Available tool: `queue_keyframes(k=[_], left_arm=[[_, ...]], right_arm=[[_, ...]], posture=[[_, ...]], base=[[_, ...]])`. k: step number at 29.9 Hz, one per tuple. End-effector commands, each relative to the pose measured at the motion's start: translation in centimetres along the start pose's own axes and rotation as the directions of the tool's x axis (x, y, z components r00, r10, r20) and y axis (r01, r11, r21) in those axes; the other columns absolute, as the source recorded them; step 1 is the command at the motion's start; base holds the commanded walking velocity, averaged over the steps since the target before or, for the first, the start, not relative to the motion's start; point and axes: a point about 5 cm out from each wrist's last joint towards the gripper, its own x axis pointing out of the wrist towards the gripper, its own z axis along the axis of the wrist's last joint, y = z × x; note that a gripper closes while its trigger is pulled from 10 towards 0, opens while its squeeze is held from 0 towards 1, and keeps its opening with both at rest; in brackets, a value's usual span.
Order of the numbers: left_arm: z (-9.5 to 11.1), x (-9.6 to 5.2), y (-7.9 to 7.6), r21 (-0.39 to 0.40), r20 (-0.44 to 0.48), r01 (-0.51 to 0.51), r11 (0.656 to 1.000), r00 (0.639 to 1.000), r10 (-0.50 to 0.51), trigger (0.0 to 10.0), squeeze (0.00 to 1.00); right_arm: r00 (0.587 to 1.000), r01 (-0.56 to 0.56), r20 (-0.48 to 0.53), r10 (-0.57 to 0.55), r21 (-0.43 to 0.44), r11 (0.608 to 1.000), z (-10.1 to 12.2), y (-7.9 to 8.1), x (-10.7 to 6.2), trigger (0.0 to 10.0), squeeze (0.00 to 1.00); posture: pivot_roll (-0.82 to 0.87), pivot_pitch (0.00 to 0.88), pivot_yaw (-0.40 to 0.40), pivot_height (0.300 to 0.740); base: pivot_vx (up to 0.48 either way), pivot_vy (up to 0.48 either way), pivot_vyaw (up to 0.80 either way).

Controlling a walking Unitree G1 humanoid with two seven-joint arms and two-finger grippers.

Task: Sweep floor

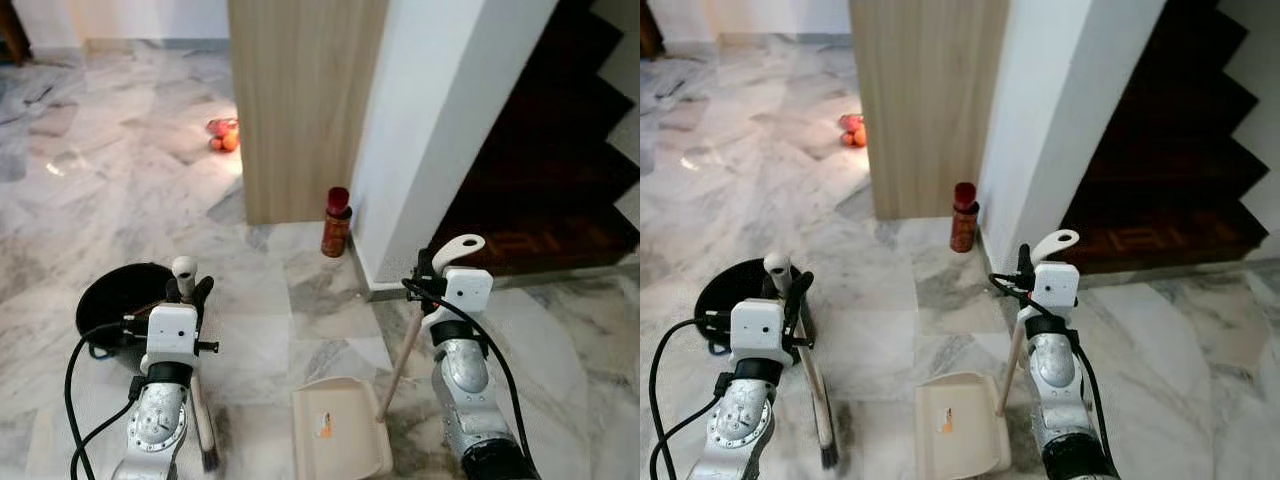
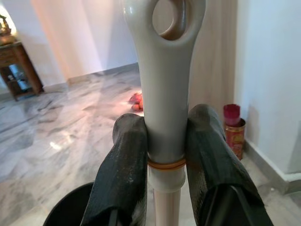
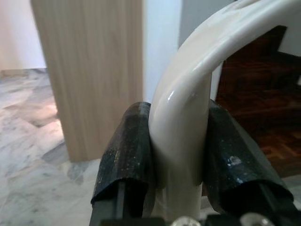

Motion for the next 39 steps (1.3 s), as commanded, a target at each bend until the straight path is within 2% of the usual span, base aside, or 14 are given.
queue_keyframes(k=[1, 22, 27, 39], left_arm=[[0.50, 0.39, -0.25, 0.012, 0.028, 0.016, 1.000, 0.999, -0.017, 10.0, 0.00], [0.28, 0.63, -0.28, 0.035, 0.011, 0.000, 0.999, 1.000, -0.001, 10.0, 0.00], [0.20, 0.59, -0.29, 0.034, 0.006, -0.005, 0.999, 1.000, 0.005, 10.0, 0.00], [0.21, 0.62, -0.07, 0.034, 0.006, -0.010, 0.999, 1.000, 0.010, 10.0, 0.00]], right_arm=[[0.999, 0.011, 0.031, -0.010, -0.003, 1.000, 0.43, -0.18, 0.20, 10.0, 0.00], [0.999, 0.006, 0.036, -0.006, -0.008, 1.000, 0.68, -0.09, 0.34, 10.0, 0.00], [0.999, 0.005, 0.037, -0.005, -0.010, 1.000, 0.70, -0.09, 0.36, 10.0, 0.00], [0.999, 0.008, 0.036, -0.008, -0.009, 1.000, 0.70, 0.04, 0.42, 10.0, 0.00]], posture=[[0.13, 0.039, -0.029, 0.740], [0.12, 0.057, -0.047, 0.740], [0.12, 0.061, -0.048, 0.740], [0.12, 0.070, -0.044, 0.740]], base=[[0.000, 0.000, -0.80], [0.000, 0.000, -0.80], [0.000, -0.292, -0.80], [0.000, 0.000, -0.80]])
